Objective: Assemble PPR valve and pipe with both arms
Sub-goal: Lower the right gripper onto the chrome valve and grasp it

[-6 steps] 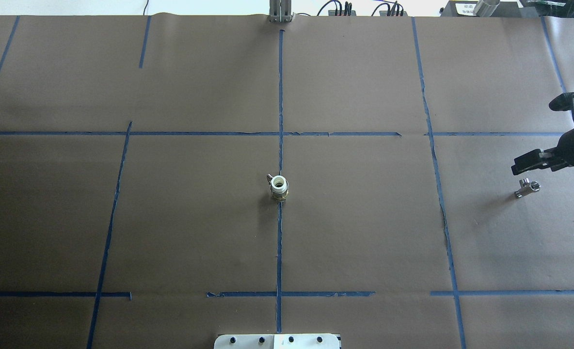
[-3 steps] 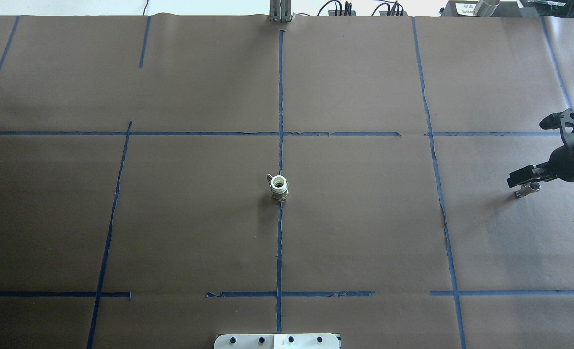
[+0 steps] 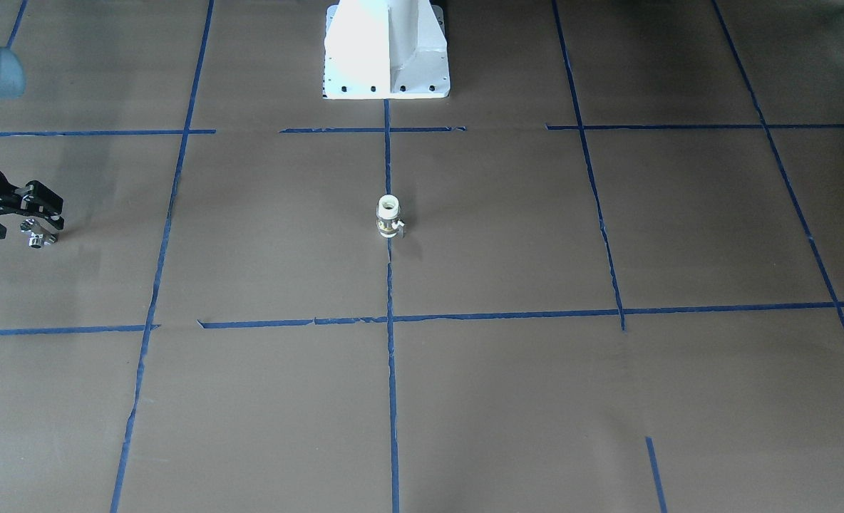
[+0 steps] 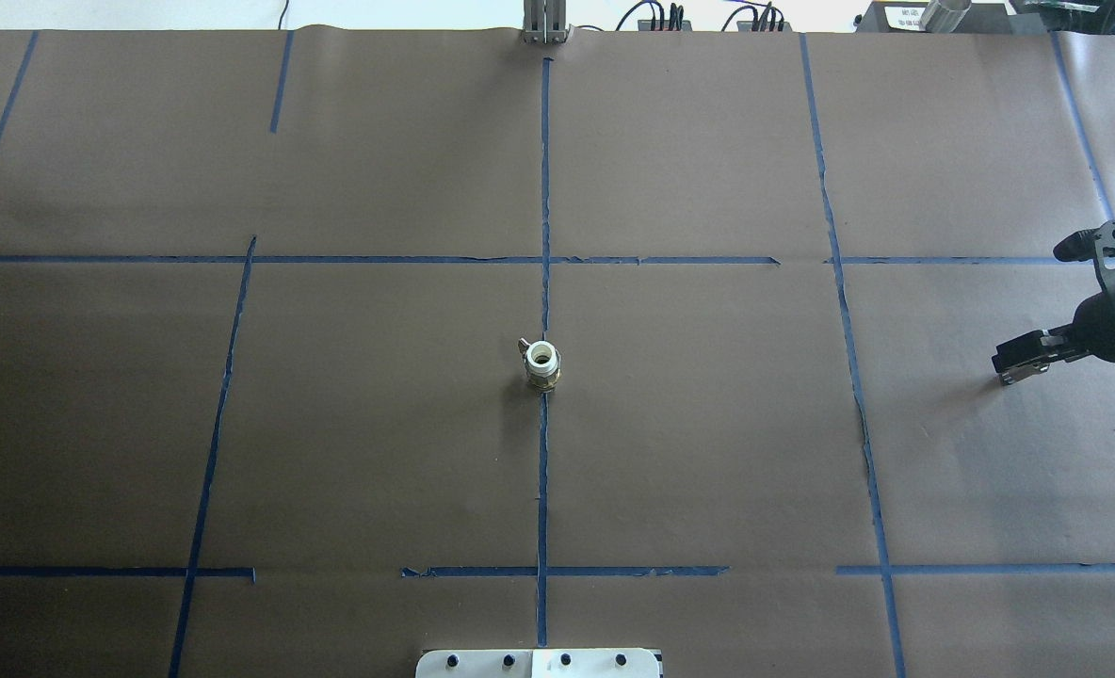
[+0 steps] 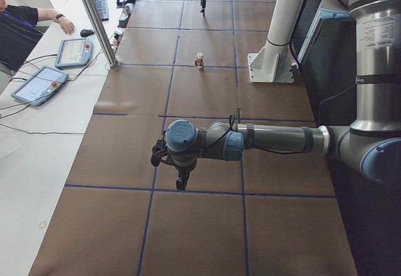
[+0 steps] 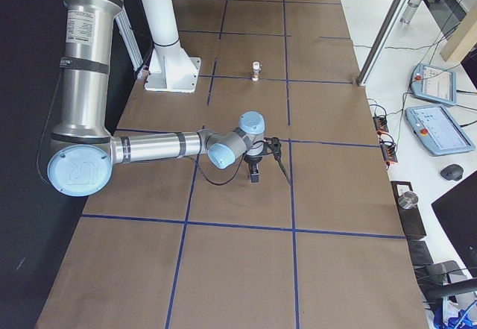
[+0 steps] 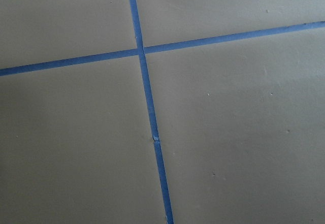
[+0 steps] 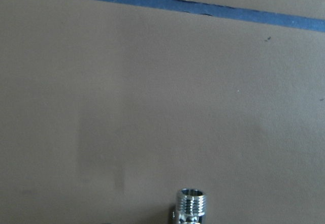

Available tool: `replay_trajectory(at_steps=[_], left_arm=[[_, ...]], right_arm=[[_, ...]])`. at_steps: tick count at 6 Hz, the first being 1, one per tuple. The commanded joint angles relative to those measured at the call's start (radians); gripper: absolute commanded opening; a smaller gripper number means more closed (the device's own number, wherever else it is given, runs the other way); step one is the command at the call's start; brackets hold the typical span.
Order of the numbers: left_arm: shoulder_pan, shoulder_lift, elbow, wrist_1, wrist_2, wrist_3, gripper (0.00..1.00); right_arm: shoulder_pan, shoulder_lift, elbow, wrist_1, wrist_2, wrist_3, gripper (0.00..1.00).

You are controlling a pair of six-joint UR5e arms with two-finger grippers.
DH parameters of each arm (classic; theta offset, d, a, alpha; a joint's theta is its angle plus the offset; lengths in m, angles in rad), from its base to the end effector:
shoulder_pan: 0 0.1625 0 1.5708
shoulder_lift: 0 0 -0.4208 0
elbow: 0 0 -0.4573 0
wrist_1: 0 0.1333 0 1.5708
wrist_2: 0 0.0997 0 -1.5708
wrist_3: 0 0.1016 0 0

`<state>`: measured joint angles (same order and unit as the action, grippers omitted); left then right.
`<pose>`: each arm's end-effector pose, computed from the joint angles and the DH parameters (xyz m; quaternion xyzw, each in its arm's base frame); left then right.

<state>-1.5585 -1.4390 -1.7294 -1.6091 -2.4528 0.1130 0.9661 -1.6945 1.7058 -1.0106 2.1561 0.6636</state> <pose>-0.0486 -0.5062 0.6253 0.0509 0.4246 0.0705 0.9012 -0.2407 -0.4840 0.5922 0.0534 -0.3829 -0.0542 0.9207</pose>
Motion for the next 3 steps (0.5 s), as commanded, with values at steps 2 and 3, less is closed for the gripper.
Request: replay_trajectory(at_steps=[2, 3], left_arm=[[0.0, 0.002, -0.004, 0.0, 0.0, -0.001, 1.0], [0.0, 0.003, -0.009, 0.002, 0.0, -0.001, 1.0]], right_arm=[[-0.001, -0.002, 0.002, 0.0, -0.007, -0.001, 0.01], [0.0, -0.004, 0.011, 0.0, -0.009, -0.002, 0.0]])
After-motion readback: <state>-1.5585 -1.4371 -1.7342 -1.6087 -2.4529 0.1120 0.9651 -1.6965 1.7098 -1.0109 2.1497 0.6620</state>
